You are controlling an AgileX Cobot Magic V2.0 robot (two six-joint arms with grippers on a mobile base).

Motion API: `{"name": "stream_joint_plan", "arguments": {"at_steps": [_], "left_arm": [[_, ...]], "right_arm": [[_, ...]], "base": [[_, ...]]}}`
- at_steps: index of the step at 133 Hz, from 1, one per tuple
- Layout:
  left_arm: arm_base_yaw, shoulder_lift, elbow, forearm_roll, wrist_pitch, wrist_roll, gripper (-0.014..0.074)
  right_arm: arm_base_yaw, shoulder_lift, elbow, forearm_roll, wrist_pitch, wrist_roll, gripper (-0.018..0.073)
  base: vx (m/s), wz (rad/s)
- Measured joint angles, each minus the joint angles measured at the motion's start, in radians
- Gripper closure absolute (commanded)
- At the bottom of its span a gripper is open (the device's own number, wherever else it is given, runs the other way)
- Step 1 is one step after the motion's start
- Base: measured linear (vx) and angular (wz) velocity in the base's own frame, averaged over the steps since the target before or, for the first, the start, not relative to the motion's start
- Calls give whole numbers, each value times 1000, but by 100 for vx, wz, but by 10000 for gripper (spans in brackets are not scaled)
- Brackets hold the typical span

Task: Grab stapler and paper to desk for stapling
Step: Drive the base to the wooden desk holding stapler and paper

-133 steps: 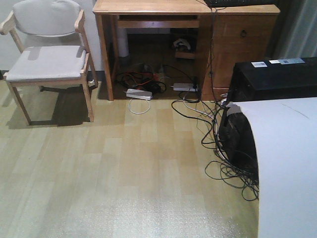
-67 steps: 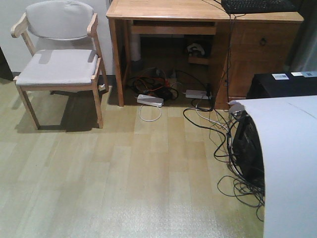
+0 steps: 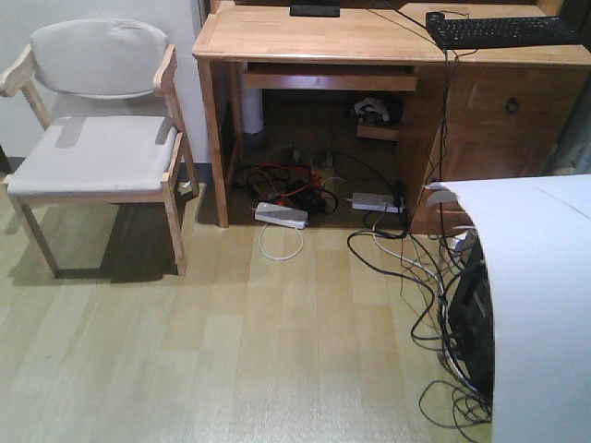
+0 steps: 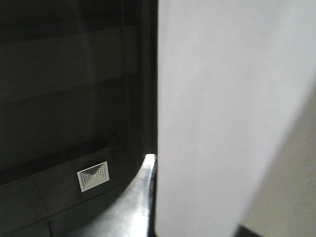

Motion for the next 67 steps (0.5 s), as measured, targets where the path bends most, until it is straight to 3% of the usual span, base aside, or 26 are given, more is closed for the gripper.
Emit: {"name": "stream_joint_plan", "arguments": {"at_steps": [67], "left_arm": [[0, 0, 0, 0, 0, 0, 603]], "right_arm": [[0, 0, 0, 0, -1, 0, 565]], "base": [[43, -5]]}}
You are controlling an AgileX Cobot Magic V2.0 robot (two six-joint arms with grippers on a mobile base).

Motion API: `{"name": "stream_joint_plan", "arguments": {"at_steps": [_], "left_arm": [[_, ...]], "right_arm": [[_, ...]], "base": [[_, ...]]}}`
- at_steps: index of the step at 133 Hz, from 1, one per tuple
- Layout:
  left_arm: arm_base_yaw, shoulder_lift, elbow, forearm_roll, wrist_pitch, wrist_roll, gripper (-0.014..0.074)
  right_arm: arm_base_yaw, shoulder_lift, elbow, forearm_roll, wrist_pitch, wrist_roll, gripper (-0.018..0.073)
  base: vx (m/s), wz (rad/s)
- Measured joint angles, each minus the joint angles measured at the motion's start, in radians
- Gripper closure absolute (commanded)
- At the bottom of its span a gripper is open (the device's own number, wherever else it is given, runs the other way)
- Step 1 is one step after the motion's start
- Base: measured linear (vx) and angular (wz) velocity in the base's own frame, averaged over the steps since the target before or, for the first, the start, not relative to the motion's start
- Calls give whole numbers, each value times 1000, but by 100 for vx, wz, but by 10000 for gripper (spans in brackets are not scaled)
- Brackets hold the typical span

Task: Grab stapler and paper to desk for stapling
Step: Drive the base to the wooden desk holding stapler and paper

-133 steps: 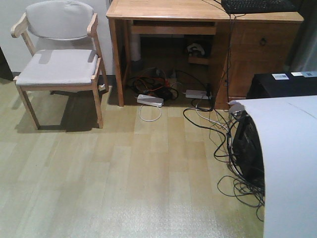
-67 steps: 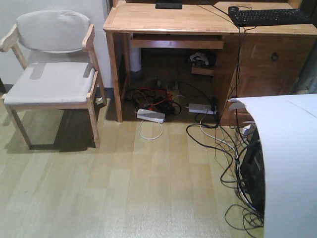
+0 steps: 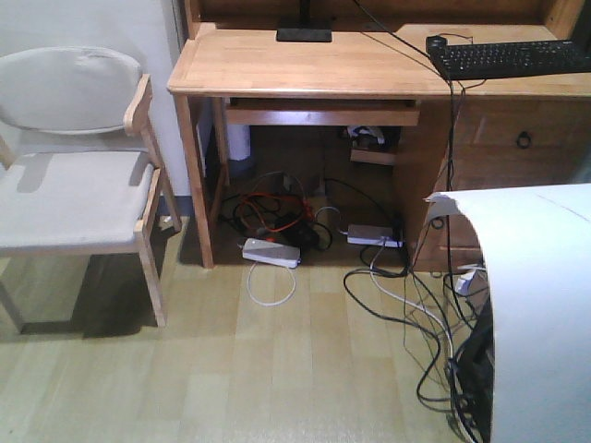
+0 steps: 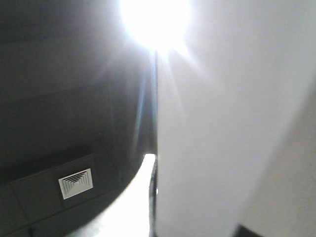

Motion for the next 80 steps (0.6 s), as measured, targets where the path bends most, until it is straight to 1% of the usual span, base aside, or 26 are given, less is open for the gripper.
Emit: {"name": "stream_joint_plan", "arguments": {"at_steps": [80], "left_arm": [[0, 0, 0, 0, 0, 0, 603]], "right_arm": [[0, 0, 0, 0, 0, 0, 565]], "base": [[42, -3]]}}
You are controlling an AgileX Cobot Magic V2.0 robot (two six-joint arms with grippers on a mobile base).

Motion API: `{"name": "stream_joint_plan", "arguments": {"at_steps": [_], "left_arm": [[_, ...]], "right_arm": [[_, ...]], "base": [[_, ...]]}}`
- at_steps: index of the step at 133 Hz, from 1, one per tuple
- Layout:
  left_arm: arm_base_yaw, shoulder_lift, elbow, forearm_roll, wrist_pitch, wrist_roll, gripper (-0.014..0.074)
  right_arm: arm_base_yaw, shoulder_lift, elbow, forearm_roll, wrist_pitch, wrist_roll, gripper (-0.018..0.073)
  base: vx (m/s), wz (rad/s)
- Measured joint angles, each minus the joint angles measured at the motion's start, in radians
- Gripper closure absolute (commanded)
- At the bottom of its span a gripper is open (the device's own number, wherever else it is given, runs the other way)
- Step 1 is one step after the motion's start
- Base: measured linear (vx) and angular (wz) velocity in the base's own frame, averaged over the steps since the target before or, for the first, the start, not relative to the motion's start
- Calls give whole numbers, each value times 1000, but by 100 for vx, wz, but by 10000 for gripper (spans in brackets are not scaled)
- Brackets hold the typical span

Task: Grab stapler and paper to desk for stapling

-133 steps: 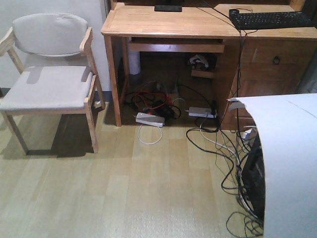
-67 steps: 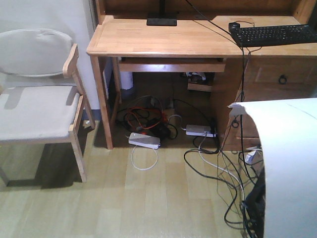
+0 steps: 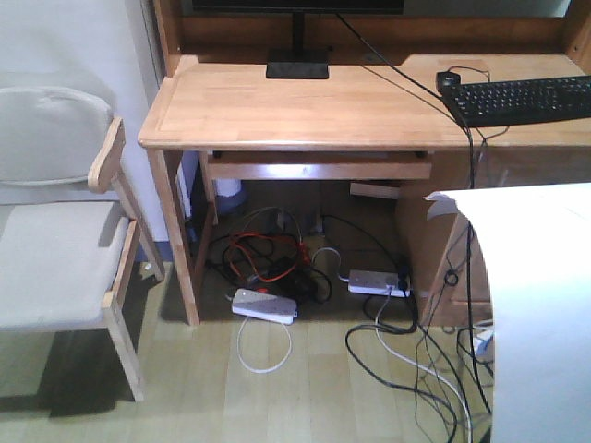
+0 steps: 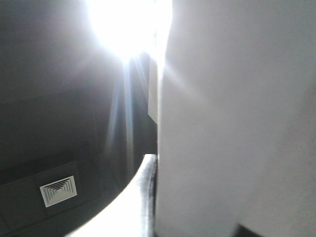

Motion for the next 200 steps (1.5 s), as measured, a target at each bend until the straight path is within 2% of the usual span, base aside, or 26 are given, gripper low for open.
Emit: {"name": "stream_joint_plan", "arguments": {"at_steps": [200], "left_arm": [[0, 0, 0, -1, 7, 0, 603]], "right_arm": [[0, 0, 0, 0, -1, 0, 565]], "base": [[37, -2]]}}
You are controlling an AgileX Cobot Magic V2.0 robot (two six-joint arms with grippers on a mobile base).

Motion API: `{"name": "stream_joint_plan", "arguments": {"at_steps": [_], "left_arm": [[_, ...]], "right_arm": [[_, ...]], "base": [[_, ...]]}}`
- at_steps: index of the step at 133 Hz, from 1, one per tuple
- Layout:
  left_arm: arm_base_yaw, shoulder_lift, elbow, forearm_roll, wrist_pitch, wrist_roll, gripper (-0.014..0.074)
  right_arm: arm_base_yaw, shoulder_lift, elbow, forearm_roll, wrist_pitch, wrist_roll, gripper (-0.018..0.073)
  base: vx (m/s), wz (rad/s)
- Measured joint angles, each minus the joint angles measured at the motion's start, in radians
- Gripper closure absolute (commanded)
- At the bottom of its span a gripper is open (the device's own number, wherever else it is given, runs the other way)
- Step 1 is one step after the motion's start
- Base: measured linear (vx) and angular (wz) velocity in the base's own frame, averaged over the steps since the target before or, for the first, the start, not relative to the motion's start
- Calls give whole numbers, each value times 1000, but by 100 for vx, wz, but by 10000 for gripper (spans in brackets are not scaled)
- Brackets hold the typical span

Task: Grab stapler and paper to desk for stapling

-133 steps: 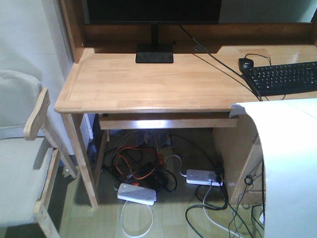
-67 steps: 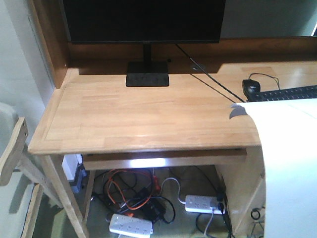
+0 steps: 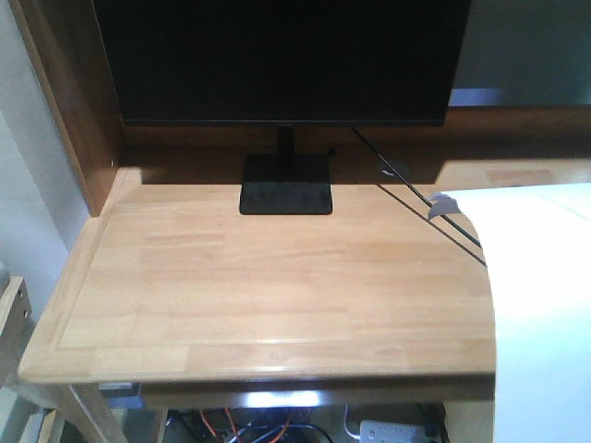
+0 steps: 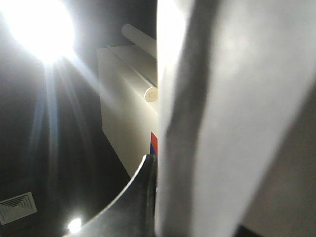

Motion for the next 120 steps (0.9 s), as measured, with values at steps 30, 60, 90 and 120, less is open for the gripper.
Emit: {"name": "stream_joint_plan", "arguments": {"at_steps": [30, 60, 90, 120], "left_arm": [[0, 0, 0, 0, 0, 0, 603], [0, 0, 0, 0, 0, 0, 603], [0, 0, 0, 0, 0, 0, 603], [0, 0, 0, 0, 0, 0, 603]], "right_arm": [[0, 0, 0, 0, 0, 0, 565], [0, 0, 0, 0, 0, 0, 565], [0, 0, 0, 0, 0, 0, 565], [0, 0, 0, 0, 0, 0, 565]], "base": [[28, 9], [22, 6], [16, 3], [8, -1]]}}
